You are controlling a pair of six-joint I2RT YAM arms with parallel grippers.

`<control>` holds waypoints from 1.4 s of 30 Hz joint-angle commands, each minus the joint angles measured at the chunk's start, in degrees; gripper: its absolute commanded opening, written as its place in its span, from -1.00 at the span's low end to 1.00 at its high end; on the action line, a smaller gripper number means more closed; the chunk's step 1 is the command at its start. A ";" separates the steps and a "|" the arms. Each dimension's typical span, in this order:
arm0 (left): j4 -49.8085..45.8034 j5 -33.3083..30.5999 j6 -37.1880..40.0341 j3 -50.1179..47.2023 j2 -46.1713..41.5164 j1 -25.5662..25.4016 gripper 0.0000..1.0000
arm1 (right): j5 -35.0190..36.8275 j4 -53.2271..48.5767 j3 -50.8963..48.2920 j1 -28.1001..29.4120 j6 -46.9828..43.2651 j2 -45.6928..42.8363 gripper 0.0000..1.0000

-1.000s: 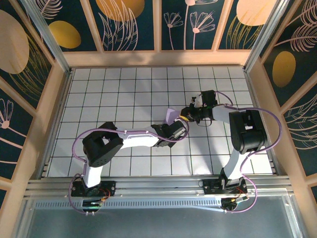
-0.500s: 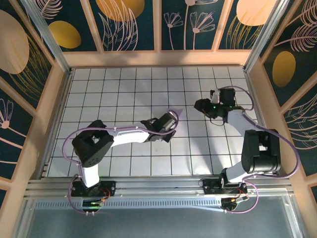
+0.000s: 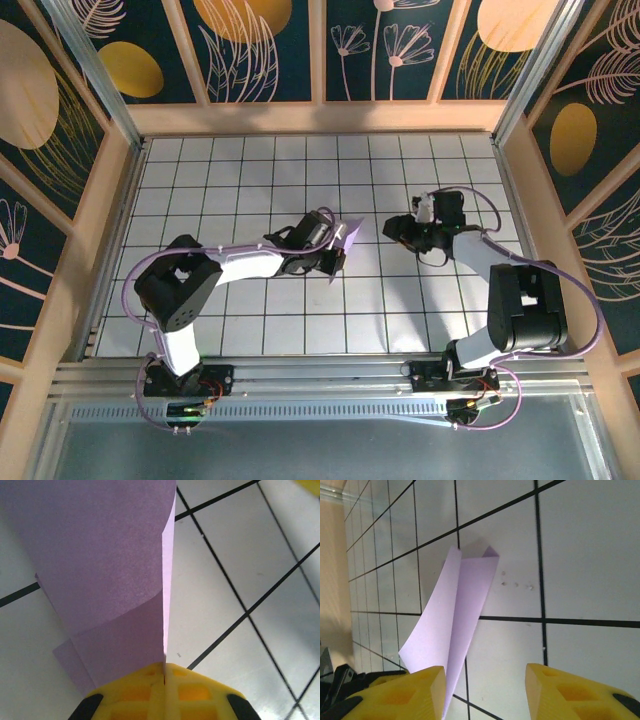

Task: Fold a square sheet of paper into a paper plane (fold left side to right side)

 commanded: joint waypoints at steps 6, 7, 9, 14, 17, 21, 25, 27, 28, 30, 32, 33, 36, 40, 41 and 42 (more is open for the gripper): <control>8.91 12.57 -9.23 -2.46 3.23 3.90 -1.00 | -1.75 9.18 -4.14 3.57 4.72 0.73 -0.09; 9.63 13.06 -10.31 -2.66 3.67 4.20 -1.00 | -1.75 10.23 -4.46 4.08 5.41 0.83 -0.09; 11.34 14.67 -12.15 -3.02 4.37 4.81 -1.00 | -1.49 12.47 -5.11 5.02 6.98 1.05 -0.09; 18.08 19.44 -17.73 -5.09 5.91 5.81 -1.00 | -0.36 17.77 -6.59 7.40 11.10 2.45 -0.09; 21.19 20.95 -20.22 -5.84 6.78 6.30 -1.00 | 0.10 20.36 -7.12 8.48 13.17 3.69 -0.10; 26.32 22.37 -23.99 -7.70 7.64 7.11 -1.00 | 1.55 22.40 -6.81 10.07 14.63 5.25 -0.12; 31.18 23.37 -26.92 -9.64 7.54 7.86 -1.00 | 2.85 24.58 -6.27 11.12 16.51 7.08 -0.14; 31.92 23.47 -27.37 -9.89 7.55 7.92 -1.00 | 3.56 24.68 -5.60 11.60 16.85 7.95 -0.16; 32.17 23.54 -27.58 -9.96 7.50 8.00 -1.00 | 3.94 24.89 -5.25 11.88 17.08 8.49 -0.16; 33.88 23.89 -28.66 -10.43 7.79 8.09 -1.00 | 4.23 25.36 -4.65 12.26 17.42 9.57 -0.16; 36.01 24.27 -30.13 -11.04 7.99 8.33 -1.00 | 4.71 25.48 -3.86 12.78 17.51 10.42 -0.16; 36.79 24.42 -30.80 -11.26 8.15 8.42 -1.00 | 4.97 25.48 -3.46 12.93 17.54 10.89 -0.16; 37.77 24.61 -31.75 -11.73 8.59 8.63 -1.00 | 5.59 25.95 -2.58 13.33 17.57 12.00 -0.16; 38.42 24.68 -32.54 -11.99 9.05 8.88 -1.00 | 6.12 25.93 -1.44 13.81 17.54 13.34 -0.16; 38.52 24.70 -32.68 -11.97 9.15 8.87 -1.00 | 6.16 25.91 -1.19 13.88 17.52 13.64 -0.16; 38.54 24.70 -32.80 -12.00 9.31 8.86 -1.00 | 6.40 25.78 -0.91 14.03 17.43 13.97 -0.16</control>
